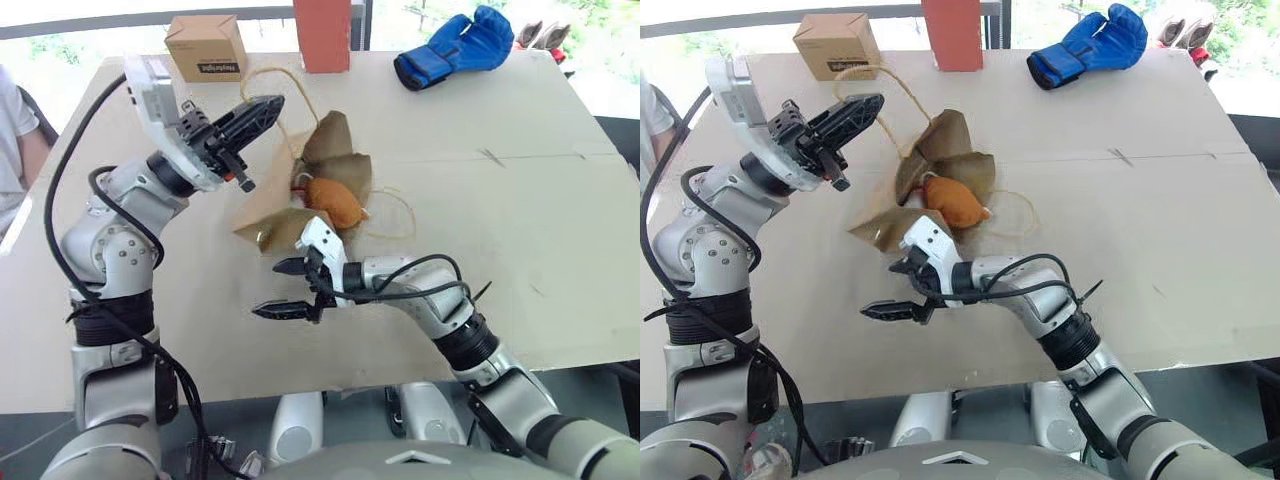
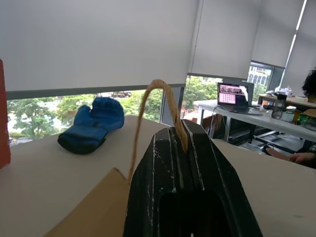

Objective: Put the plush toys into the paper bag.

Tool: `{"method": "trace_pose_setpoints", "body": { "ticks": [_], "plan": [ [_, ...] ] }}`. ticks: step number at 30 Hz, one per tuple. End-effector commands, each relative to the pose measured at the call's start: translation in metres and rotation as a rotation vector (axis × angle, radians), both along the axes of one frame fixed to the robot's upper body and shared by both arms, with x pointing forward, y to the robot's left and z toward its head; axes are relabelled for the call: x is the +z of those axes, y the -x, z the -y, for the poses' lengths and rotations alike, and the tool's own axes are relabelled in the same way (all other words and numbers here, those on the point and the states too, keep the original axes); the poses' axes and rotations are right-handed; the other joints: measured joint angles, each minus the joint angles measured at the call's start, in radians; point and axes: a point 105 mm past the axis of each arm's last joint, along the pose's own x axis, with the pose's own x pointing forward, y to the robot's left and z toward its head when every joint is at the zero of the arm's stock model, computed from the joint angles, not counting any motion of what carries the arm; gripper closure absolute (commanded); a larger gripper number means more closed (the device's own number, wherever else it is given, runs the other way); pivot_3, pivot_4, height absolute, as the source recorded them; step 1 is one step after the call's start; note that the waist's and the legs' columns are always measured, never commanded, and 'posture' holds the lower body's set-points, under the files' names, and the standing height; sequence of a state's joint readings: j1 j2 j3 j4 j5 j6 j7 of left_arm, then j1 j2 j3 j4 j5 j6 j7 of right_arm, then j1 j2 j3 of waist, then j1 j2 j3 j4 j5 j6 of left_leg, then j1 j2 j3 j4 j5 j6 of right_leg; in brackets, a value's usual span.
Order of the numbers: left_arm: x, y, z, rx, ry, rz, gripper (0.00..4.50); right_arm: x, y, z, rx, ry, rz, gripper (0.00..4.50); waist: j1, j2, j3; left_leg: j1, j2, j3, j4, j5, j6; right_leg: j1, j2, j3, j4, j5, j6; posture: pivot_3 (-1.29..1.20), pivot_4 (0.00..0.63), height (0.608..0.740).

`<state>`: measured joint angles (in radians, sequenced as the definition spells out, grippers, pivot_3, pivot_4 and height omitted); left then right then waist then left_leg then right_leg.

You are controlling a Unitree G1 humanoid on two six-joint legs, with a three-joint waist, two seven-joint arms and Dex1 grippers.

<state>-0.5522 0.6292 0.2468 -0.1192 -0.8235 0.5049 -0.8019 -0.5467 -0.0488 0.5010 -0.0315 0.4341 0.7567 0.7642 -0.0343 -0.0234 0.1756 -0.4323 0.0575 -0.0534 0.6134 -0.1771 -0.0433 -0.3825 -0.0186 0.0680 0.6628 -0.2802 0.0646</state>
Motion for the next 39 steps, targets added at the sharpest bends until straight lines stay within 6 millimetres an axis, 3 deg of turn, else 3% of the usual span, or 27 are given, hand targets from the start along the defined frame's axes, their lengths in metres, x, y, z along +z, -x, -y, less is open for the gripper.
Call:
{"method": "trace_pose_setpoints", "body": {
  "ticks": [1, 6, 9, 16, 21, 24, 27, 29, 30, 32, 36, 39],
  "plan": [
    [0.001, 0.006, -0.005, 0.037, -0.025, 0.033, 4.5, 0.018, 0.004, 0.035, -0.033, -0.04, 0.02, 0.07, 0.006, -0.001, 0.0, 0.0, 0.0, 0.0, 0.0, 0.0, 0.0, 0.0, 0.0, 0.0, 0.0, 0.0, 0.0, 0.0, 0.15, 0.74],
    [-0.005, 0.009, -0.008, 0.075, 0.019, 0.036, 4.5, 0.007, 0.0, 0.089, -0.246, 0.024, -0.072, 0.07, 0.008, -0.001, 0.0, 0.001, 0.0, 0.0, 0.0, 0.0, 0.0, 0.001, 0.0, 0.0, 0.001, 0.0, 0.0, 0.0, 0.15, 0.74],
    [-0.001, 0.017, -0.011, 0.078, 0.069, 0.06, 4.5, 0.003, -0.011, 0.109, -0.434, -0.005, -0.177, 0.07, -0.003, -0.001, -0.001, 0.001, 0.001, 0.0, 0.0, 0.0, 0.0, 0.001, 0.001, 0.0, 0.001, 0.0, 0.0, 0.0, 0.15, 0.74],
    [0.006, 0.028, -0.022, 0.104, 0.117, 0.077, 4.5, 0.009, -0.053, 0.121, -0.726, -0.173, -0.336, 0.07, -0.008, -0.001, -0.001, 0.001, 0.001, 0.0, 0.0, 0.0, 0.0, 0.0, 0.001, 0.001, 0.001, 0.0, 0.0, 0.0, 0.15, 0.74],
    [0.003, 0.032, -0.024, 0.119, 0.115, 0.078, 4.5, 0.02, -0.074, 0.113, -0.757, -0.261, -0.355, 0.07, -0.004, -0.001, 0.0, 0.001, 0.001, 0.0, 0.0, 0.0, 0.0, 0.001, 0.001, 0.001, 0.001, 0.0, 0.0, 0.0, 0.15, 0.74],
    [0.001, 0.035, -0.028, 0.151, 0.114, 0.087, 4.5, 0.051, -0.093, 0.104, -0.739, -0.406, -0.265, 0.73, -0.008, 0.0, 0.0, 0.001, 0.001, 0.0, 0.0, 0.0, 0.0, 0.0, 0.001, 0.001, 0.001, 0.0, 0.0, 0.0, 0.15, 0.74],
    [0.0, 0.037, -0.03, 0.17, 0.12, 0.09, 4.5, 0.071, -0.094, 0.096, -0.666, -0.481, -0.205, 2.12, -0.009, 0.001, 0.0, 0.001, 0.001, 0.0, 0.0, 0.0, 0.0, 0.0, 0.001, 0.001, 0.001, 0.0, 0.0, 0.0, 0.15, 0.74],
    [-0.001, 0.039, -0.031, 0.172, 0.121, 0.091, 4.5, 0.078, -0.095, 0.091, -0.625, -0.51, -0.203, 3.22, -0.008, 0.0, 0.0, 0.001, 0.001, 0.0, -0.001, 0.0, 0.0, 0.0, 0.001, 0.001, 0.001, 0.0, 0.0, 0.0, 0.15, 0.74],
    [-0.001, 0.04, -0.032, 0.176, 0.121, 0.093, 4.5, 0.076, -0.099, 0.087, -0.62, -0.493, -0.213, 3.48, -0.008, 0.0, 0.0, 0.001, 0.001, 0.0, -0.001, 0.0, 0.0, 0.0, 0.001, 0.001, 0.001, 0.0, 0.0, 0.0, 0.15, 0.74],
    [0.001, 0.041, -0.033, 0.183, 0.126, 0.101, 4.5, 0.067, -0.106, 0.083, -0.635, -0.439, -0.22, 4.43, -0.008, 0.0, 0.0, 0.001, 0.001, 0.0, -0.001, 0.0, 0.0, 0.0, 0.001, 0.001, 0.001, 0.0, 0.0, 0.0, 0.15, 0.74],
    [0.006, 0.045, -0.035, 0.193, 0.134, 0.118, 4.5, 0.065, -0.107, 0.084, -0.615, -0.433, -0.214, 4.47, -0.006, 0.001, 0.001, 0.001, 0.001, 0.0, -0.001, 0.0, 0.0, 0.0, 0.001, 0.001, 0.001, 0.0, 0.0, 0.0, 0.15, 0.74],
    [0.007, 0.05, -0.037, 0.196, 0.145, 0.12, 4.5, 0.058, -0.105, 0.086, -0.611, -0.422, -0.236, 3.69, -0.007, 0.0, 0.0, 0.001, 0.001, 0.0, -0.001, 0.0, 0.0, 0.0, 0.001, 0.001, 0.001, 0.0, 0.0, 0.0, 0.15, 0.74]
  ]
}}
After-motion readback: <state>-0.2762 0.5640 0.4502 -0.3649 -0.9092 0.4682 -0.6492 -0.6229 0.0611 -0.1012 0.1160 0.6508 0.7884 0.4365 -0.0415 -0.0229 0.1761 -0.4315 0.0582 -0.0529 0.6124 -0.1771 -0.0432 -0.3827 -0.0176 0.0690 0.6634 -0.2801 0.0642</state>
